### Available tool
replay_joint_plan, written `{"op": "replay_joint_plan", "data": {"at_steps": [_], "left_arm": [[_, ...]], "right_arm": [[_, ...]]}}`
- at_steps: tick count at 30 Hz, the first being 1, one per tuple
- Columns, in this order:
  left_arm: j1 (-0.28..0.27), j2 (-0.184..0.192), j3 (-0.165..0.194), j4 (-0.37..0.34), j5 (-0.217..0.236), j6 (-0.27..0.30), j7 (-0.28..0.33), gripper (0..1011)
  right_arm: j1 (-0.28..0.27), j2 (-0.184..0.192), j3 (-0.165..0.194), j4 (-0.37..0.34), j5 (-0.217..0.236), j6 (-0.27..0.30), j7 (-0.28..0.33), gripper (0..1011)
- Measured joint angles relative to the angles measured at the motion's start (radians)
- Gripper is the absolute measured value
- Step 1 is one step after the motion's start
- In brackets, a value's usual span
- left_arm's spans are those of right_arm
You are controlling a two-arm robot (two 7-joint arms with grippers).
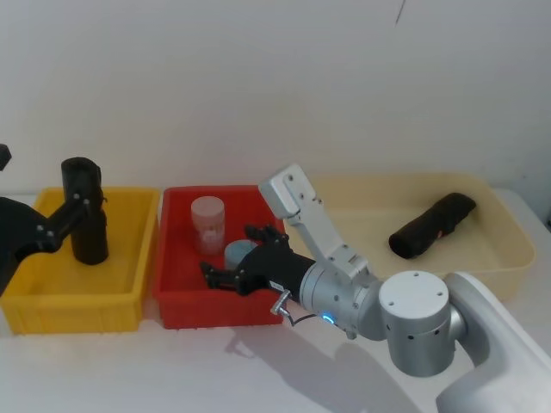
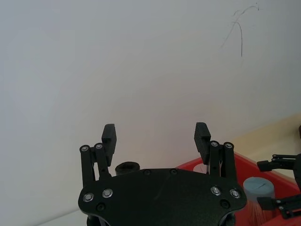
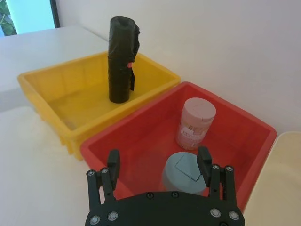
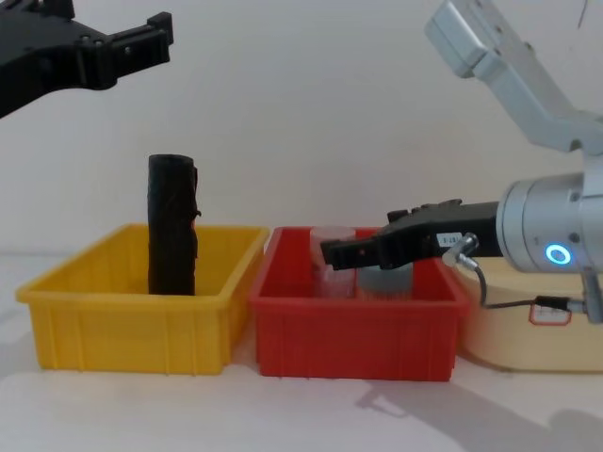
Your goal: Pick up the garbage bag with the one hand and transfer it to the other hand.
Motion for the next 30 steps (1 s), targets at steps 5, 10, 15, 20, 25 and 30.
{"op": "replay_joint_plan", "data": {"at_steps": [5,10,15,20,25,30], "left_arm": [[0.000,0.000,0.000,0.000,0.000,0.000,0.000,1001],[0.001,0.000,0.000,-0.001,0.000,0.000,0.000,1002],[0.001,0.000,0.000,-0.001,0.000,0.000,0.000,1002],[0.001,0.000,0.000,-0.001,0.000,0.000,0.000,1001],[0.001,0.000,0.000,-0.001,0.000,0.000,0.000,1002],[0.001,0.000,0.000,-0.001,0.000,0.000,0.000,1001]], "right_arm": [[0.020,-0.009,-0.001,0.037,0.005,-0.007,-0.004,1001],[0.036,-0.013,-0.003,0.067,0.009,-0.015,-0.007,1001],[0.052,-0.013,-0.007,0.096,0.009,-0.024,-0.010,1001],[0.064,-0.009,-0.009,0.116,0.008,-0.032,-0.016,1001],[0.071,-0.003,-0.012,0.129,0.004,-0.038,-0.019,1001],[0.078,0.005,-0.016,0.140,-0.002,-0.041,-0.020,1001]]}}
